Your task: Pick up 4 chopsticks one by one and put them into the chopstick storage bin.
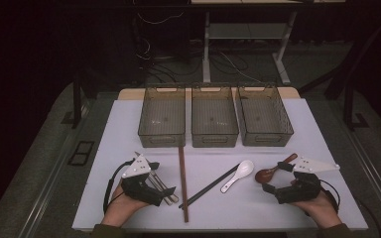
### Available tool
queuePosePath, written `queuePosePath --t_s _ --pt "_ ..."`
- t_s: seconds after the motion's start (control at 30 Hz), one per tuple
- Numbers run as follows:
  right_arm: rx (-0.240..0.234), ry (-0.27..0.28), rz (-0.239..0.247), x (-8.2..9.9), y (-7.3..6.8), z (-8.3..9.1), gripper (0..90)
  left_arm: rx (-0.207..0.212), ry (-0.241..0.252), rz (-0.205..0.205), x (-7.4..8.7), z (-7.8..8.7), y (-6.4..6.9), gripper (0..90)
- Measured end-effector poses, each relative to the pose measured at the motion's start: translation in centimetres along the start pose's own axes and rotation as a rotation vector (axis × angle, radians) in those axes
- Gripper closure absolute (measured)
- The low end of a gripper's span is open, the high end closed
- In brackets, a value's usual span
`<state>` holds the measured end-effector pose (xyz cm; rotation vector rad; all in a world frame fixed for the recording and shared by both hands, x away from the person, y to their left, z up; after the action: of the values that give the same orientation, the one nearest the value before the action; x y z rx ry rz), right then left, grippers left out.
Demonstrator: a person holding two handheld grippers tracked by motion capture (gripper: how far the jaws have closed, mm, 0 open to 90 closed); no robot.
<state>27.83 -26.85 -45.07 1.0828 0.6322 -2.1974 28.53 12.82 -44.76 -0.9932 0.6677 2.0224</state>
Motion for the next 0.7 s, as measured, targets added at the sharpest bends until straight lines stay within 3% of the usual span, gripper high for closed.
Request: queuePosePath --t_s 0.33,0.7 --pt "0.008 0.000 0.008 0.05 0.14 -0.12 1.5 -0.015 -0.013 0.016 -0.21 -0.32 -0.21 0.0" --pt "0.017 -0.003 0.011 0.11 0.10 -0.11 1.5 -0.061 -0.022 0.021 -0.79 -0.95 -0.43 0.0"
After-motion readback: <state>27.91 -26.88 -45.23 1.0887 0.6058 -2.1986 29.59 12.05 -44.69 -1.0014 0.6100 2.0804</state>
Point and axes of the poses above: each handheld gripper's, and its own axes: z roughly backward along the jaws, x roughly out of its underside, y roughly to its right, the point moved 5 cm from there along -z, roughly forward along the jaws, and after that the axes turned 3 degrees about -y, right-handed, at the moved point
